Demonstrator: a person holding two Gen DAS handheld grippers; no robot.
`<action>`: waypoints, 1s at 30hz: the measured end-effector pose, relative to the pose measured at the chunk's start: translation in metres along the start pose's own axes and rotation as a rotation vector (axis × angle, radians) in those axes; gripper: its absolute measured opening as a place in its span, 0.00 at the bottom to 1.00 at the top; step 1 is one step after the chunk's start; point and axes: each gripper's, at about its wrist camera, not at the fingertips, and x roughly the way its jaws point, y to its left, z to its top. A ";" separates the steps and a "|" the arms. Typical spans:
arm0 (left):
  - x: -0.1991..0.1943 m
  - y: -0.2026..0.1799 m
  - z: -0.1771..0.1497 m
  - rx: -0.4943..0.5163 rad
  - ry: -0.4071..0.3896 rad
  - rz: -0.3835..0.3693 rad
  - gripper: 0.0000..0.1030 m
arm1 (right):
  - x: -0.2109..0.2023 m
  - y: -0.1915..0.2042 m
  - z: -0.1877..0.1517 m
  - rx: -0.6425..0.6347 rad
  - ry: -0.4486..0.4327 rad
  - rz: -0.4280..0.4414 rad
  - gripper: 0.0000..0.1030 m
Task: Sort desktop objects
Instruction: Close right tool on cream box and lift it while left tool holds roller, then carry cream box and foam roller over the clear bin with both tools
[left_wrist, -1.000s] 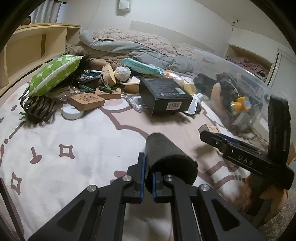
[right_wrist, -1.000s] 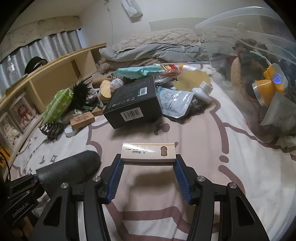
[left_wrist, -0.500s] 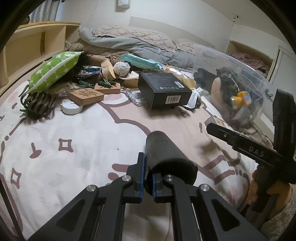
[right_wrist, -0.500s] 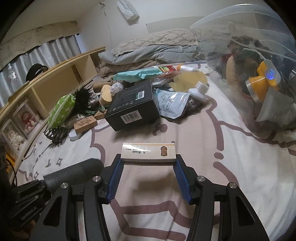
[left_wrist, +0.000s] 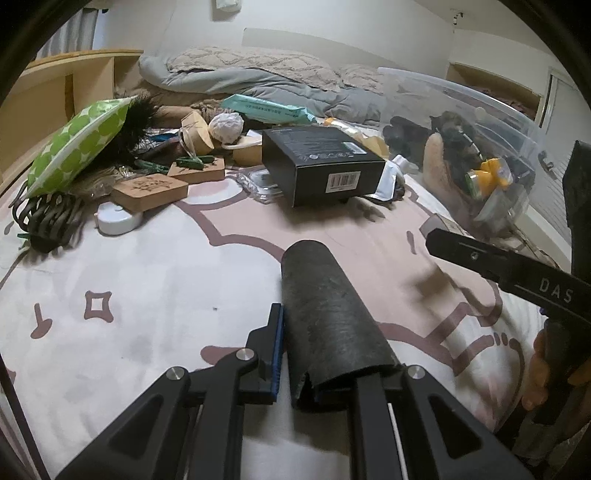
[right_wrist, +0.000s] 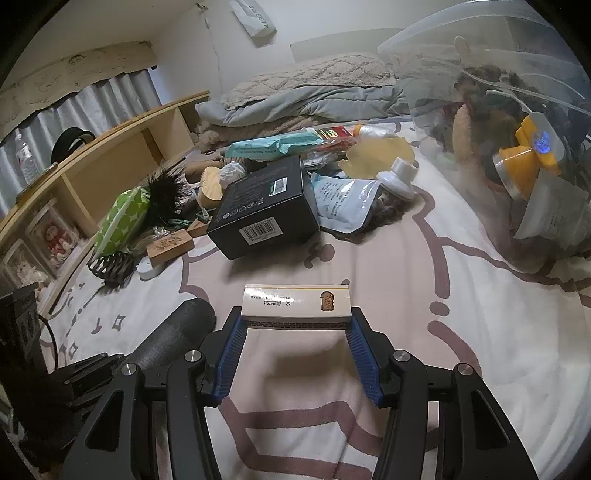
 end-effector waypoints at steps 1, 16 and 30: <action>-0.002 0.001 0.000 -0.006 -0.001 -0.006 0.10 | 0.000 0.000 0.000 0.001 -0.001 0.001 0.54; -0.039 0.006 0.014 -0.100 -0.077 -0.080 0.07 | -0.014 0.000 0.005 0.003 -0.030 0.019 0.54; -0.080 -0.018 0.051 -0.081 -0.143 -0.148 0.07 | -0.099 -0.014 0.043 0.003 -0.215 0.064 0.54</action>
